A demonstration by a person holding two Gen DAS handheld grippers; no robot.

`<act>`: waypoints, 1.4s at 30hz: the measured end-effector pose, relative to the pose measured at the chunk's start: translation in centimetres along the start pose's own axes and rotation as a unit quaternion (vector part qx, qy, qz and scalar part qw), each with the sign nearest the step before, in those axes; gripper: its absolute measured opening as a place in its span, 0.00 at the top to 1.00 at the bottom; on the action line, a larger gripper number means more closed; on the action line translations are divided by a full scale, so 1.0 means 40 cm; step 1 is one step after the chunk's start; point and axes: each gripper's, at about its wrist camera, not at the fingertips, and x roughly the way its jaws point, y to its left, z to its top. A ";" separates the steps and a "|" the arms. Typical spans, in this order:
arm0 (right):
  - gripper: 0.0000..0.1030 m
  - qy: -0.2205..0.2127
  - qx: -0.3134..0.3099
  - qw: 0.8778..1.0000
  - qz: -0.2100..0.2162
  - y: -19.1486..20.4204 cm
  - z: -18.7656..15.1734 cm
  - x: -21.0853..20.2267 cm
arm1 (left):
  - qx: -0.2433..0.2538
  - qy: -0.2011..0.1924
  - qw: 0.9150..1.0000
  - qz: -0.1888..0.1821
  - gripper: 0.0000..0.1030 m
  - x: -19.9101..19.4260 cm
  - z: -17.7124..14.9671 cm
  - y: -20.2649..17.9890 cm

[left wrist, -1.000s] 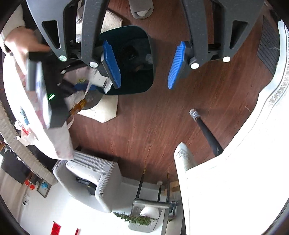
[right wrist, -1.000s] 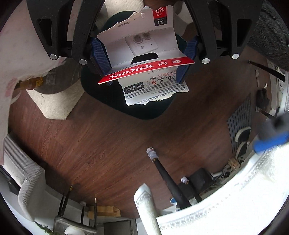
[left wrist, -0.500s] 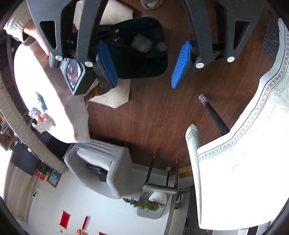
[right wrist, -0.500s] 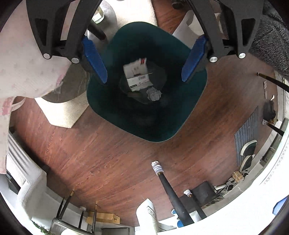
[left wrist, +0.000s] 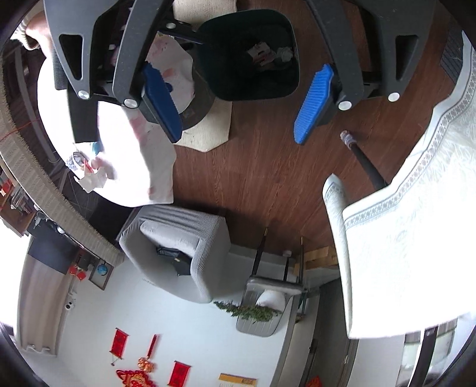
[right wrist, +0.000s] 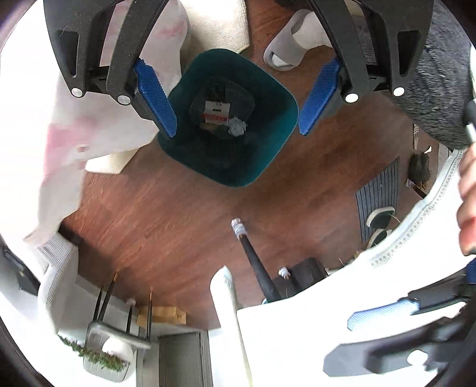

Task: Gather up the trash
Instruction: 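Open the left gripper to drop the tape roll while the right gripper drops the SanDisk package into the bin, then move both grippers back over the table toward the remaining trash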

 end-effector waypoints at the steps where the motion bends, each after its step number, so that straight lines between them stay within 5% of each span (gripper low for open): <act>1: 0.17 -0.011 -0.002 1.000 -0.007 -0.006 0.001 -0.024 | 0.003 -0.004 1.000 0.000 0.21 -0.003 0.003 -0.009; 15: 0.16 -0.091 0.048 0.993 -0.054 -0.168 -0.059 -0.240 | 0.064 -0.006 0.998 -0.007 0.19 0.049 0.015 -0.176; 42: 0.16 -0.122 0.163 0.969 -0.142 -0.496 -0.287 -0.481 | 0.123 0.040 0.987 -0.100 0.18 0.219 -0.036 -0.561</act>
